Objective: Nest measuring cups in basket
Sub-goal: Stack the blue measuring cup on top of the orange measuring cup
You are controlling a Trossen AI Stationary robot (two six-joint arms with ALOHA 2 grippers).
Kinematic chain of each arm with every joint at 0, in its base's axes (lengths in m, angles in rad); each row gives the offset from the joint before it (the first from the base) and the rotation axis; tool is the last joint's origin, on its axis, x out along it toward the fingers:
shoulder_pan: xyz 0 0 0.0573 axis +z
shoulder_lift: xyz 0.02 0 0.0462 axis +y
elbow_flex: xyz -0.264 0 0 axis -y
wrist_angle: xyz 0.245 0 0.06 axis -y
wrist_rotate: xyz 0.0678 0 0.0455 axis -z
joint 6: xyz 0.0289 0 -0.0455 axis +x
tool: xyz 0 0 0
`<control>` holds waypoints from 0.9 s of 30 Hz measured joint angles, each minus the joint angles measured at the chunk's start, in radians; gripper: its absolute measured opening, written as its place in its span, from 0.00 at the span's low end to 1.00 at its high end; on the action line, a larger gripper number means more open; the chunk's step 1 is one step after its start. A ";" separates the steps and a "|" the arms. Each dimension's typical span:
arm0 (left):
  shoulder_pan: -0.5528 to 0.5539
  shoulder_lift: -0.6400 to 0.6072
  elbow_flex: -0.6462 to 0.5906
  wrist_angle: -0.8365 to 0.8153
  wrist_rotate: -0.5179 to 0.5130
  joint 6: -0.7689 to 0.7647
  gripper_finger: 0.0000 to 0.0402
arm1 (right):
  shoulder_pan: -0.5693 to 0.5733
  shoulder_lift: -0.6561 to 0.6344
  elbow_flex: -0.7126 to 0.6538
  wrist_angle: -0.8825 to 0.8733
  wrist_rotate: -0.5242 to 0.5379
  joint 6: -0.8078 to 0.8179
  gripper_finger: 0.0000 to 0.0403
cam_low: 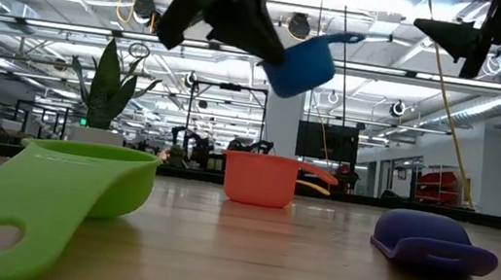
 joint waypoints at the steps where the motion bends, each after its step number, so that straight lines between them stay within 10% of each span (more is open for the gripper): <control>1: 0.000 0.001 -0.001 -0.027 0.001 -0.016 0.02 | 0.000 -0.009 0.000 -0.007 0.001 -0.004 0.75; 27: 0.080 0.067 -0.001 -0.093 0.122 -0.178 0.02 | -0.001 -0.073 0.000 -0.017 0.002 -0.074 0.75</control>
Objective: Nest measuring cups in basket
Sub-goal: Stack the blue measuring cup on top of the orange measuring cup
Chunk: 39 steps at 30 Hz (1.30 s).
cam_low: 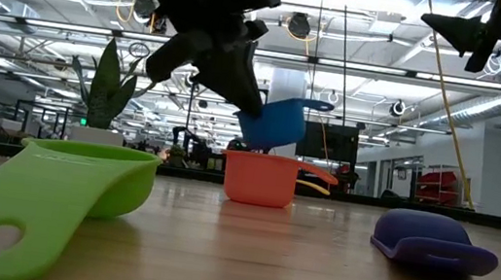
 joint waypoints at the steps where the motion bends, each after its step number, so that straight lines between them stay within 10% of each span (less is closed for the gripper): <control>1: 0.004 0.000 0.000 -0.002 0.015 -0.009 0.02 | 0.000 0.000 0.000 -0.001 0.000 0.000 0.75; 39: 0.004 -0.067 -0.001 -0.081 0.021 -0.172 0.12 | 0.000 0.000 0.002 -0.164 0.011 0.036 0.75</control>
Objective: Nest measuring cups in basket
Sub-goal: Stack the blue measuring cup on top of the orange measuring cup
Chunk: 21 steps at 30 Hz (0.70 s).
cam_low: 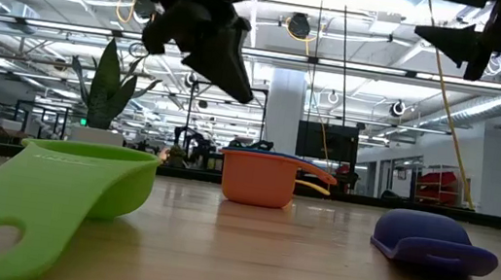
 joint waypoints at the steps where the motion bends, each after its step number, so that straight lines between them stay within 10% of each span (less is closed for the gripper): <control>1: -0.005 -0.003 0.000 0.001 0.000 0.002 0.12 | 0.000 0.001 0.006 -0.029 0.019 0.000 0.75; 7: -0.038 -0.008 0.000 0.000 0.002 -0.015 0.12 | -0.016 0.001 0.062 -0.288 0.057 0.089 0.75; 21: -0.155 -0.008 0.000 0.021 -0.011 -0.227 0.12 | -0.105 0.064 0.113 -0.623 -0.226 0.351 0.75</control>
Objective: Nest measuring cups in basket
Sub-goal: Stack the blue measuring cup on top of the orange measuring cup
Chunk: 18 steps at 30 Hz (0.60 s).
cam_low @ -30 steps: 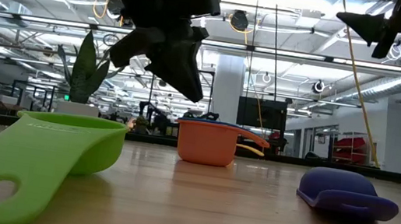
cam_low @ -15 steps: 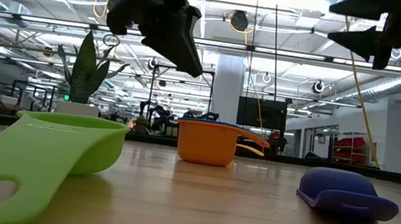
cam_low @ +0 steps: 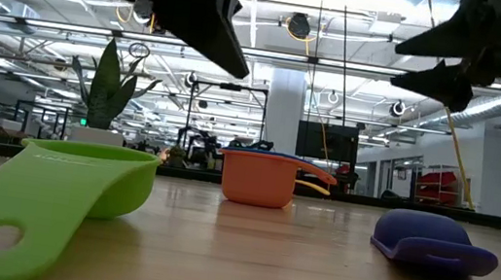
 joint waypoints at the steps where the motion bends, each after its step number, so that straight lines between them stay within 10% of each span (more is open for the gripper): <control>1: -0.008 0.000 0.000 0.008 -0.011 -0.016 0.12 | 0.000 0.001 0.000 -0.017 -0.002 0.005 0.75; 18: -0.057 0.000 0.000 0.060 -0.012 -0.096 0.12 | -0.065 0.143 0.001 -0.039 -0.191 -0.056 0.79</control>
